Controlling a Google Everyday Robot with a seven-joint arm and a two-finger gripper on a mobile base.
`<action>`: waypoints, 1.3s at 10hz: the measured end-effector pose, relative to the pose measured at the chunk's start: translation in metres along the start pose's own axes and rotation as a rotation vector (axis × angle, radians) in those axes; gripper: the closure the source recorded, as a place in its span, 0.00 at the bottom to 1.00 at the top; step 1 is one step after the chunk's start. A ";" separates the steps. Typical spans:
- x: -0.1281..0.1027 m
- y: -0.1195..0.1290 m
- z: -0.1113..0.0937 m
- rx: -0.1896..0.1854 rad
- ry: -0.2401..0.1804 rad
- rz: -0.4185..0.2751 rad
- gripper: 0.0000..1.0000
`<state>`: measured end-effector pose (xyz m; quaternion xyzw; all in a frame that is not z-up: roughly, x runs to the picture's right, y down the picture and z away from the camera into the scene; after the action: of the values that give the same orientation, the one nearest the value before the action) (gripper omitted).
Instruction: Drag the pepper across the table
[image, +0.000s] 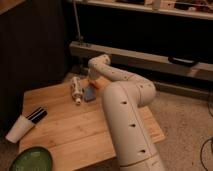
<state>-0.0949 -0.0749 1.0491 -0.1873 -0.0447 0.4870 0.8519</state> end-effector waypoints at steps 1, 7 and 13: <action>0.000 0.000 -0.001 0.000 0.000 -0.004 0.67; 0.026 -0.004 -0.013 0.002 0.018 -0.015 0.67; 0.076 -0.009 -0.036 -0.009 0.044 -0.010 0.67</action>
<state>-0.0387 -0.0250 1.0106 -0.2014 -0.0291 0.4785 0.8542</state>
